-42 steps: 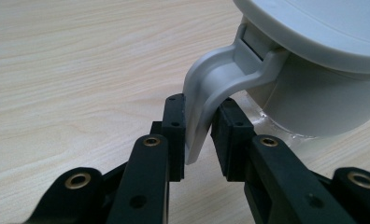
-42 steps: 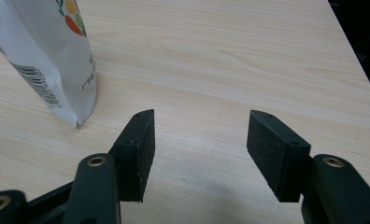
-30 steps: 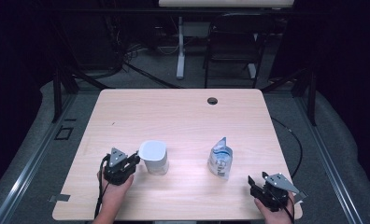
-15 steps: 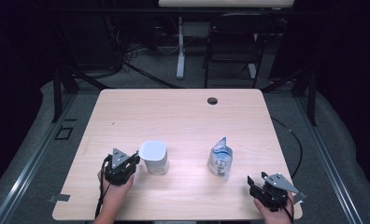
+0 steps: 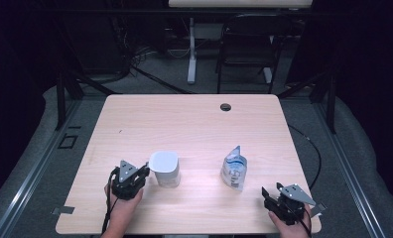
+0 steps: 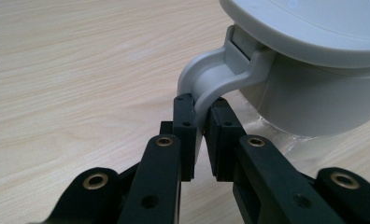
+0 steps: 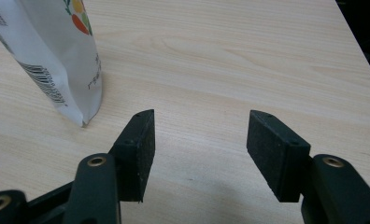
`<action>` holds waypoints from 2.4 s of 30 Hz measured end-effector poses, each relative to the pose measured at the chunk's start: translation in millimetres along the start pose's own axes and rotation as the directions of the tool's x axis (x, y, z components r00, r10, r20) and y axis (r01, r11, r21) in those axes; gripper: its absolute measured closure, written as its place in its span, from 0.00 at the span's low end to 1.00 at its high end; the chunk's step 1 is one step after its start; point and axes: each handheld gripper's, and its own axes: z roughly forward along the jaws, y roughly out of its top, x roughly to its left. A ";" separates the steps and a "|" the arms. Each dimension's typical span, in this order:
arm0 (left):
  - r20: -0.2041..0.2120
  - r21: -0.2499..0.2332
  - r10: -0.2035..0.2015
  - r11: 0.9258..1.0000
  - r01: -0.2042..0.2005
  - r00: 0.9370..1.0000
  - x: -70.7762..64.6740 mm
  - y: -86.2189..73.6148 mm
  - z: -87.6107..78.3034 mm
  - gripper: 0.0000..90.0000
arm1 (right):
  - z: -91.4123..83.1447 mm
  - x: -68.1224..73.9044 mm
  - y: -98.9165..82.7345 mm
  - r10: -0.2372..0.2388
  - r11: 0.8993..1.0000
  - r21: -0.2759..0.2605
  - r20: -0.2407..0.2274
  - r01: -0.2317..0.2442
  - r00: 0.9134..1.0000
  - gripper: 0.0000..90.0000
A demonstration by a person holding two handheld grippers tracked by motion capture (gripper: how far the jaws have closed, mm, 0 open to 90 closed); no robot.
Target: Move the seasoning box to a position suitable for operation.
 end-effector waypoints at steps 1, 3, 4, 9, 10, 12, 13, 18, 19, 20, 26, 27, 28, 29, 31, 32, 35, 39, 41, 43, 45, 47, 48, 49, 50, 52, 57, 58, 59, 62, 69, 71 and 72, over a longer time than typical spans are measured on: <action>0.000 0.000 -0.002 1.000 0.002 1.000 -1.7 -0.2 -0.3 0.93 | 0.2 0.6 0.0 -0.001 1.000 -0.003 -0.001 0.001 1.000 0.47; 0.001 0.003 0.003 1.000 -0.003 1.000 -4.4 -0.6 -1.5 0.93 | 0.1 1.5 0.3 -0.005 1.000 -0.002 -0.002 0.005 1.000 0.47; 0.001 0.004 0.005 1.000 -0.005 1.000 -5.9 -0.8 -2.1 0.93 | 0.1 2.0 0.4 -0.002 1.000 -0.005 -0.006 0.002 1.000 0.47; 0.012 0.014 0.011 1.000 -0.011 1.000 -11.9 -2.7 -7.1 0.92 | -0.9 3.3 0.9 -0.009 1.000 -0.006 -0.008 0.009 1.000 0.47; 0.012 0.018 0.009 1.000 -0.009 1.000 -14.0 -3.2 -8.4 0.93 | -1.1 3.5 1.0 -0.014 1.000 -0.003 -0.010 0.014 1.000 0.47; 0.014 0.020 0.007 1.000 -0.007 1.000 -17.3 -4.4 -10.9 0.93 | -1.0 4.3 1.1 -0.014 1.000 -0.005 -0.014 0.014 1.000 0.47; 0.017 0.024 0.015 1.000 -0.015 1.000 -18.8 -5.1 -12.3 0.92 | -0.7 4.8 1.1 -0.012 1.000 -0.006 -0.016 0.012 1.000 0.47; 0.024 0.031 0.017 0.999 -0.018 1.000 -26.1 -6.3 -16.0 0.93 | -0.7 7.7 1.7 -0.021 1.000 -0.010 -0.022 0.021 1.000 0.47; 0.024 0.032 0.018 0.999 -0.019 1.000 -27.6 -6.6 -16.8 0.92 | -1.1 8.2 1.8 -0.022 1.000 -0.006 -0.023 0.022 0.999 0.47; 0.025 0.030 0.018 0.999 -0.019 1.000 -29.2 -7.2 -17.3 0.92 | -1.2 8.9 1.8 -0.024 1.000 -0.006 -0.024 0.024 0.999 0.47; 0.036 0.030 0.039 0.999 -0.040 0.999 -36.6 -7.9 -18.3 0.93 | -1.5 13.8 2.0 -0.054 0.999 -0.008 -0.049 0.054 0.997 0.49; 0.035 0.027 0.034 0.999 -0.035 0.999 -38.2 -7.8 -17.7 0.93 | -1.9 14.6 2.3 -0.064 0.998 -0.008 -0.048 0.064 0.997 0.49; 0.037 0.031 0.036 0.999 -0.037 0.999 -39.3 -7.5 -17.5 0.93 | -2.3 15.3 2.6 -0.072 0.997 -0.008 -0.054 0.072 0.996 0.50; 0.036 0.030 0.039 0.999 -0.040 0.999 -40.4 -7.3 -17.1 0.93 | -2.9 16.0 2.8 -0.078 0.997 -0.009 -0.061 0.077 0.995 0.51; 0.031 0.029 0.037 0.999 -0.038 0.999 -42.7 -7.0 -16.4 0.93 | -3.9 17.5 3.4 -0.097 0.995 -0.009 -0.059 0.096 0.994 0.53; 0.032 0.032 0.038 0.999 -0.039 0.999 -43.4 -6.7 -16.5 0.93 | -4.1 18.3 3.7 -0.099 0.995 -0.016 -0.065 0.098 0.993 0.53; 0.028 0.035 0.035 0.999 -0.036 0.999 -46.4 -6.0 -16.0 0.93 | -5.2 20.8 4.8 -0.105 0.994 -0.025 -0.068 0.104 0.992 0.55; 0.023 0.038 0.030 0.999 -0.031 0.999 -50.2 -4.1 -13.8 0.93 | -6.9 24.3 6.6 -0.116 0.993 -0.026 -0.071 0.115 0.991 0.58; 0.025 0.040 0.031 0.999 -0.032 0.999 -51.9 -2.7 -12.0 0.92 | -7.4 26.4 7.3 -0.121 0.993 -0.024 -0.081 0.120 0.989 0.58; 0.026 0.039 0.029 0.999 -0.030 0.999 -54.5 -2.0 -10.6 0.92 | -7.9 28.6 7.6 -0.124 0.992 -0.025 -0.094 0.122 0.988 0.58; 0.032 0.039 0.022 0.999 -0.023 0.999 -57.0 -1.5 -9.9 0.92 | -7.9 31.1 7.5 -0.130 0.991 -0.026 -0.102 0.128 0.986 0.58; 0.036 0.036 0.025 0.999 -0.026 0.999 -58.8 -1.4 -9.3 0.92 | -7.7 33.3 7.2 -0.138 0.990 -0.028 -0.109 0.136 0.984 0.58; 0.040 0.036 0.025 0.999 -0.026 0.999 -59.5 -1.4 -9.2 0.92 | -7.8 34.0 7.3 -0.147 0.989 -0.024 -0.110 0.146 0.983 0.58; 0.042 0.036 0.025 0.999 -0.027 0.999 -60.0 -1.3 -9.2 0.92 | -7.9 35.0 7.3 -0.151 0.989 -0.022 -0.109 0.149 0.983 0.58; 0.046 0.036 0.026 0.999 -0.028 0.999 -60.3 -1.3 -9.3 0.92 | -7.8 35.7 7.1 -0.151 0.988 -0.024 -0.115 0.150 0.982 0.58; 0.056 0.036 0.023 0.999 -0.025 0.998 -61.5 -1.5 -9.5 0.92 | -7.7 37.1 7.0 -0.152 0.988 -0.029 -0.117 0.149 0.982 0.58; 0.069 0.034 0.038 0.999 -0.040 0.997 -67.2 -2.0 -10.1 0.92 | -8.0 37.6 6.9 -0.158 0.987 -0.028 -0.119 0.155 0.980 0.57; 0.071 0.037 0.042 0.998 -0.045 0.997 -68.0 -1.9 -10.4 0.92 | -8.1 37.8 7.0 -0.155 0.988 -0.025 -0.117 0.153 0.981 0.57; 0.075 0.036 0.049 0.998 -0.052 0.996 -68.5 -1.8 -10.3 0.92 | -8.3 38.0 7.1 -0.155 0.988 -0.028 -0.116 0.152 0.981 0.57; 0.088 0.034 0.052 0.998 -0.055 0.995 -69.5 -1.8 -9.9 0.92 | -8.5 38.9 7.3 -0.159 0.987 -0.029 -0.122 0.156 0.980 0.57; 0.112 0.030 0.042 0.999 -0.045 0.993 -66.6 -1.9 -9.4 0.90 | -7.1 39.5 6.5 -0.163 0.987 -0.021 -0.129 0.162 0.978 0.57; 0.124 0.027 0.036 0.999 -0.039 0.992 -65.8 -1.9 -9.4 0.89 | -6.8 39.5 6.2 -0.159 0.987 -0.025 -0.129 0.157 0.979 0.57; 0.130 0.029 0.038 0.999 -0.042 0.991 -65.3 -1.9 -9.9 0.87 | -6.7 39.5 6.0 -0.157 0.988 -0.026 -0.128 0.155 0.979 0.57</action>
